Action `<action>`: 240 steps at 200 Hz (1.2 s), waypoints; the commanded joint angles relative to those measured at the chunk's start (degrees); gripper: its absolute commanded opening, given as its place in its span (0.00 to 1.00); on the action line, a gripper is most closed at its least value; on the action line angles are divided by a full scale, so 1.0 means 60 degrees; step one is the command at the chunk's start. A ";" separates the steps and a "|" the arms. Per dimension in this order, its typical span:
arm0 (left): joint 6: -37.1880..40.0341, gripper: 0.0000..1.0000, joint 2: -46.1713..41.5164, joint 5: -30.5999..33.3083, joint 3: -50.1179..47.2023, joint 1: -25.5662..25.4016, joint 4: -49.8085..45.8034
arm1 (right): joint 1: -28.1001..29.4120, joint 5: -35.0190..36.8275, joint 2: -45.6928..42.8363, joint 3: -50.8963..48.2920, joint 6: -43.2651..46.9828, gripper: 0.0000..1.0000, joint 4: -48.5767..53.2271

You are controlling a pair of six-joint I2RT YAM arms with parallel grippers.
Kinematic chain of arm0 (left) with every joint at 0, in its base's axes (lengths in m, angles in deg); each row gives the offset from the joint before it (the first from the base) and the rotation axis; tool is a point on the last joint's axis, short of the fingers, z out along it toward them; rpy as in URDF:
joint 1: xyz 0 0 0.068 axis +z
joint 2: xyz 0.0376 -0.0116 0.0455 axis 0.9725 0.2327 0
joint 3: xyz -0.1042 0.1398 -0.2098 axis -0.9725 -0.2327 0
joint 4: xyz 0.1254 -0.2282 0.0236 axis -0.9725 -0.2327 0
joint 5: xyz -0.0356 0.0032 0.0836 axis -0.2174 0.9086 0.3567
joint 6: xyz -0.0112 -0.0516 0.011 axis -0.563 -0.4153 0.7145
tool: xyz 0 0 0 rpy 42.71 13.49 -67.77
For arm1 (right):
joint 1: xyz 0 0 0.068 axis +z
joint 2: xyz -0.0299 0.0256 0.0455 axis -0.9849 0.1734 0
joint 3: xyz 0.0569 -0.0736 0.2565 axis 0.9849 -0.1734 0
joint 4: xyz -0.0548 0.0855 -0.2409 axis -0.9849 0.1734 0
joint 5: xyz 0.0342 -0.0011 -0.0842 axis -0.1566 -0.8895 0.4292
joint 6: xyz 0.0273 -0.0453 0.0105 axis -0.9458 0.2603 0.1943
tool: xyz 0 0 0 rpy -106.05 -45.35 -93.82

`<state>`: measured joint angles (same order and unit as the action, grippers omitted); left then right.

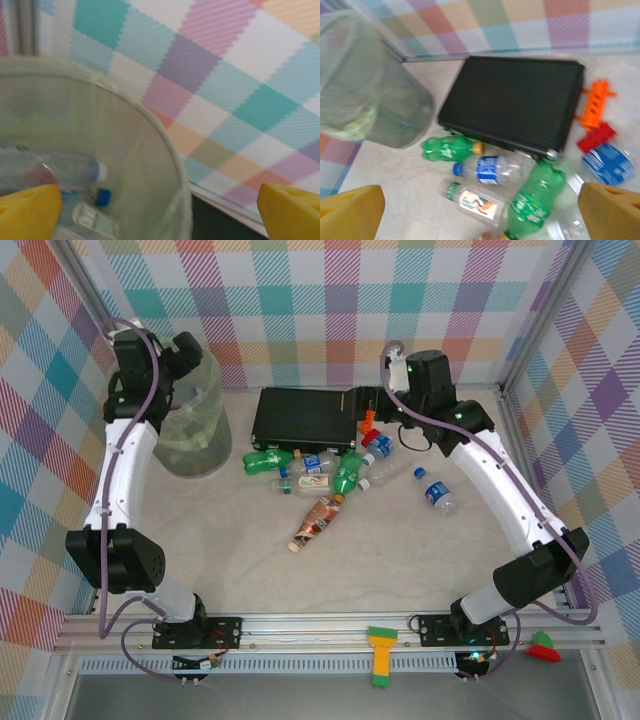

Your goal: Put the plastic bottles in the bin

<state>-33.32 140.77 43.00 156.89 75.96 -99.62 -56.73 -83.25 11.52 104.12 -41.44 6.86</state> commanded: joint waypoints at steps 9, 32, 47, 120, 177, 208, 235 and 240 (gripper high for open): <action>-0.0453 1.00 -0.0769 -0.0591 -0.0585 -0.0646 -0.0371 | -0.0821 0.0221 0.0218 -0.0726 -0.1127 0.99 0.0740; -0.0773 1.00 -0.1068 -0.1079 -0.1082 -0.1183 -0.0326 | -0.1375 0.0258 0.0080 -0.1670 -0.1173 0.99 0.0688; -0.0843 1.00 -0.1151 -0.1232 -0.1218 -0.1633 -0.0385 | -0.1665 0.0488 0.0032 -0.2173 -0.1080 0.99 0.0687; -0.1549 1.00 -0.1433 -0.2143 -0.2019 -0.3085 -0.0142 | -0.3375 0.0887 0.0711 -0.3632 -0.0543 0.99 0.0404; -0.1366 1.00 -0.1877 -0.2043 -0.2100 -0.3185 -0.0593 | -0.3996 0.0566 0.1680 -0.3590 -0.0220 0.99 0.0571; -0.1321 1.00 -0.1989 -0.1977 -0.2163 -0.3181 -0.0677 | -0.4001 0.0241 0.1728 -0.4078 -0.0249 0.99 0.0611; -0.1294 1.00 -0.1957 -0.2035 -0.2169 -0.3185 -0.0716 | -0.3988 -0.0161 0.1466 -0.4624 -0.0441 0.99 0.0628; -0.1278 1.00 -0.1945 -0.2043 -0.2154 -0.3185 -0.0716 | -0.3986 -0.0192 0.1401 -0.4726 -0.0496 0.99 0.0626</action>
<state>-41.62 129.82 31.13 144.78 57.12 -103.01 -80.49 -81.28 21.83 78.16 -43.65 9.78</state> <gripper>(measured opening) 0.997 0.992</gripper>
